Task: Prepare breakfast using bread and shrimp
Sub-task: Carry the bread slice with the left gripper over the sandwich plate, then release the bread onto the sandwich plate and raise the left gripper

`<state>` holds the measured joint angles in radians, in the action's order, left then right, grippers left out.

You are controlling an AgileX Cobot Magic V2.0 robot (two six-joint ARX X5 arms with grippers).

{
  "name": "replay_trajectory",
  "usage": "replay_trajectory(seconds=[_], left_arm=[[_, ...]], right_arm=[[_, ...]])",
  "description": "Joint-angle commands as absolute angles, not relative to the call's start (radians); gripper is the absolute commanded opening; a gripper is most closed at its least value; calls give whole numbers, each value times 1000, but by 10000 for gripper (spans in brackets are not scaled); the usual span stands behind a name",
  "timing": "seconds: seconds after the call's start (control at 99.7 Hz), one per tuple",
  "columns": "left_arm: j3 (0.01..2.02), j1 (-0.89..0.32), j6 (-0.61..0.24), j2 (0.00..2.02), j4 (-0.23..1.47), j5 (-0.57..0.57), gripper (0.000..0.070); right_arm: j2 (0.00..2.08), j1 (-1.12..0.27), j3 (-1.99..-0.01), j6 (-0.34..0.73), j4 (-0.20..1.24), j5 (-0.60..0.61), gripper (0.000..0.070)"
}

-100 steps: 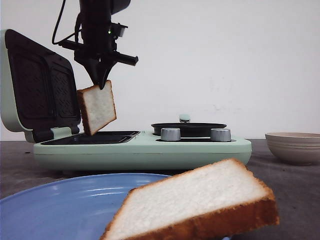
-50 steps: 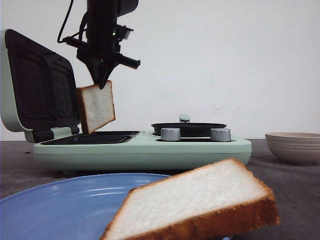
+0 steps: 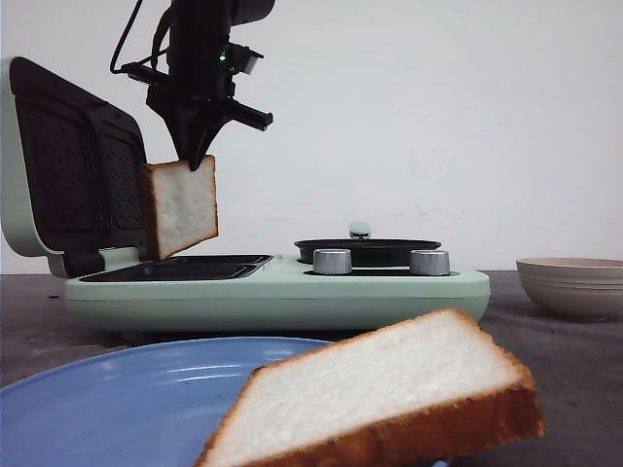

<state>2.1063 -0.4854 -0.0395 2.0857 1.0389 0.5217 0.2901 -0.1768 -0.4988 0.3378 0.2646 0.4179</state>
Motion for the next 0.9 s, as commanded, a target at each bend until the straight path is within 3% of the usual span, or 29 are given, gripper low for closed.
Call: replay_trajectory(seconds=[0.0,0.672,0.892], left_arm=[[2133,-488,-37,2128,1046,529,4],[2133,-488,1,2181,996,544,7],[2133,-502,-8,2186,907,511,171]], right_arm=[[292,-181,-514,333,255,419,266],[292,-181,-514,333,256,421,266],[292,-181,-514,332,256,418,266]])
